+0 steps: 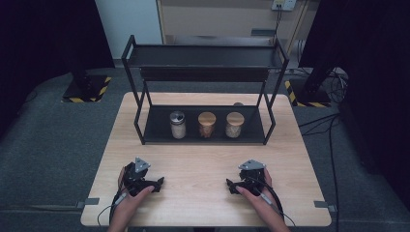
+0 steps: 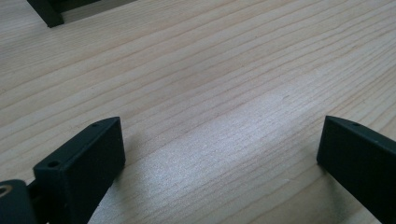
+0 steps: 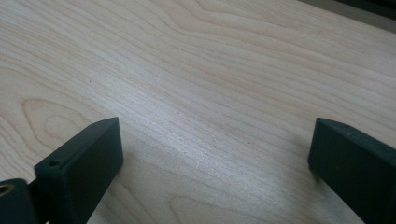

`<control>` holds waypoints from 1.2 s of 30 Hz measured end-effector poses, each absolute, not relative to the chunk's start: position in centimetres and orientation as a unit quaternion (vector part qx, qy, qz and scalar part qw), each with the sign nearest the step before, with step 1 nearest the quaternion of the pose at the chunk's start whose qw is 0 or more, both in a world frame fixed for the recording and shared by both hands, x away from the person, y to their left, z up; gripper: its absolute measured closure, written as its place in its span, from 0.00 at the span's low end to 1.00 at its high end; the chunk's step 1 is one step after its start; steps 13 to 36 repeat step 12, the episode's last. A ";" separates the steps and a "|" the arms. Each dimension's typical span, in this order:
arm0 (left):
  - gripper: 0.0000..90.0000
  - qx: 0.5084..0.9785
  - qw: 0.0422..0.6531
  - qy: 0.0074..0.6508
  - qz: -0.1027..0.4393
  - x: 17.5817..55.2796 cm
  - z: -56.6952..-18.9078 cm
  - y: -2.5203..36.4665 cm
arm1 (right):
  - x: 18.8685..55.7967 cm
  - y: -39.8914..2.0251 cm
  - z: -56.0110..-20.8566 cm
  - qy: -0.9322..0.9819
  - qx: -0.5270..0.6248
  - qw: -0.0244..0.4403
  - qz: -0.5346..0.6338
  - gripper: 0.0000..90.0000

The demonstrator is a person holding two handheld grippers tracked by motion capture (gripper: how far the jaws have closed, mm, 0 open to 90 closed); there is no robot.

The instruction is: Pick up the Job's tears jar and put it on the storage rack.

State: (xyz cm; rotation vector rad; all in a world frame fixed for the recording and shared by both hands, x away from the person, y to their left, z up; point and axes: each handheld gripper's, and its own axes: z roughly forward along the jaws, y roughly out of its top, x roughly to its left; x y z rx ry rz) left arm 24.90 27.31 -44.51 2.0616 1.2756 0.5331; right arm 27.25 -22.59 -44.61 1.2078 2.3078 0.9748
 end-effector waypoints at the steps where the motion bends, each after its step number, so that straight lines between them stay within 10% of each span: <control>1: 0.00 0.786 0.324 0.486 0.203 24.9 -44.5 27.3 | 27.3 -22.6 -44.6 0.817 0.427 0.179 0.344 0.03; 36: 0.00 0.785 0.323 0.487 0.204 24.8 -44.5 27.3 | 27.1 -22.5 -44.7 0.814 0.431 0.180 0.347 0.02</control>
